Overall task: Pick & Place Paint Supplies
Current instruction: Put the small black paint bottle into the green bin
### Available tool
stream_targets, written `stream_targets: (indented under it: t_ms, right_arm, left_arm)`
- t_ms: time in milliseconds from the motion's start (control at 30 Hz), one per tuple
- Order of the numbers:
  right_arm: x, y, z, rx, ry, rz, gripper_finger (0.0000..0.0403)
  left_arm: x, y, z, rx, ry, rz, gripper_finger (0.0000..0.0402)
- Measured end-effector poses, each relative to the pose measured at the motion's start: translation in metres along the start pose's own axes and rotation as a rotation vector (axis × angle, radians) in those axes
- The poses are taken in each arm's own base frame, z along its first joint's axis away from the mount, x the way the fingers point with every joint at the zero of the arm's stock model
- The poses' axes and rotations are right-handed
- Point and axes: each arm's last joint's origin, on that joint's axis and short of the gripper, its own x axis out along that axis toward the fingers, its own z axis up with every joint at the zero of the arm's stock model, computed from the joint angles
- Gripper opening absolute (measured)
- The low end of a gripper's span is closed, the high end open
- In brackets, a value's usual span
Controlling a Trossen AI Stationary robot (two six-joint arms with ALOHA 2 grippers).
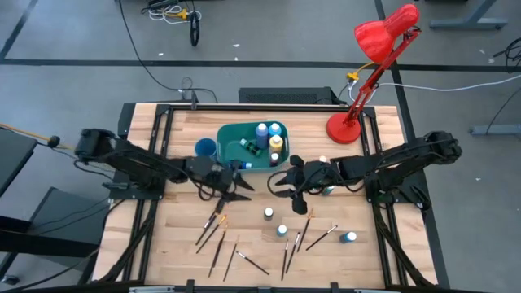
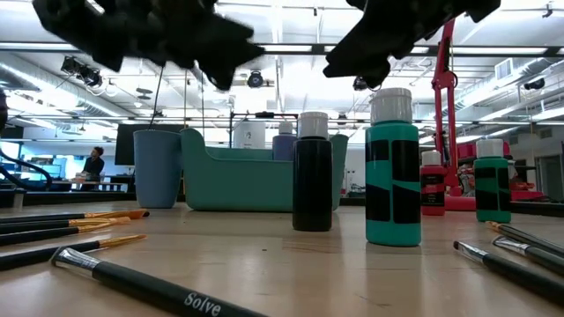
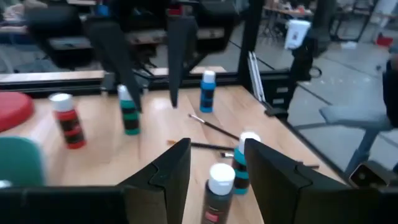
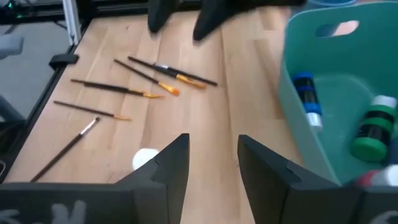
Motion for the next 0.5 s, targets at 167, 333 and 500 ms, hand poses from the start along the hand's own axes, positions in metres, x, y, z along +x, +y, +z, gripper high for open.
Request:
stream_targets:
  t_ms: [167,333,500]
  right_arm:
    - [0.0,0.002,-0.001,-0.012,0.004,0.009,0.0137]
    - [0.0,0.002,-0.001,-0.036,0.004,0.006,0.0137]
    - [0.0,0.002,-0.001,-0.068,0.002,0.006,0.0137]
  left_arm:
    - [0.034,-0.001,-0.025,0.014,0.038,-0.023,0.0162]
    - [0.069,0.001,-0.039,0.002,0.106,-0.093,0.0162]
    - [0.086,0.001,-0.043,-0.001,0.13,-0.155,0.0168]
